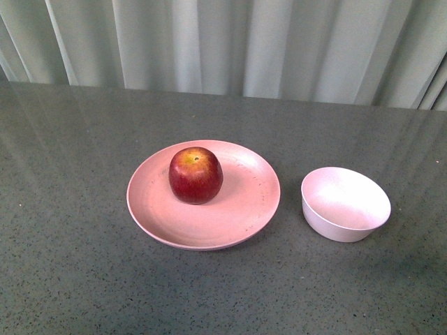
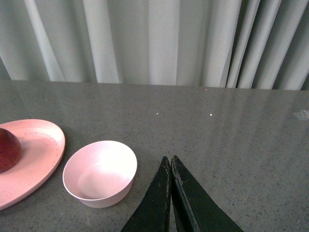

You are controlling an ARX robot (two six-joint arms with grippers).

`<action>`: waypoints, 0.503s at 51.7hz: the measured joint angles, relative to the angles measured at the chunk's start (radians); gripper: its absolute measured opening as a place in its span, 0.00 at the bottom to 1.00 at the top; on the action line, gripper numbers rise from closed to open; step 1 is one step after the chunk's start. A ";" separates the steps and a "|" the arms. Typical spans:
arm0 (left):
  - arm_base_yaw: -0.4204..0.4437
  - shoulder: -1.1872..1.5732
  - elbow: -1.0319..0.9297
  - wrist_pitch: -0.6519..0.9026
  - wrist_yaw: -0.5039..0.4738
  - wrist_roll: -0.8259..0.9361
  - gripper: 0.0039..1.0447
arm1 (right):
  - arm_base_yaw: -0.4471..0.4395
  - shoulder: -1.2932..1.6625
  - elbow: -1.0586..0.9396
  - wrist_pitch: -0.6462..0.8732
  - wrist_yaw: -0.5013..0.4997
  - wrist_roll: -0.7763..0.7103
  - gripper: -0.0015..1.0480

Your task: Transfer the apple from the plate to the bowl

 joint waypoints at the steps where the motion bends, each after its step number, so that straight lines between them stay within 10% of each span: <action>1: 0.000 0.000 0.000 0.000 0.000 0.000 0.92 | 0.000 -0.016 0.000 -0.013 0.000 0.000 0.02; 26: 0.000 0.000 0.000 0.000 0.000 0.000 0.92 | 0.001 -0.356 -0.002 -0.322 0.001 0.000 0.02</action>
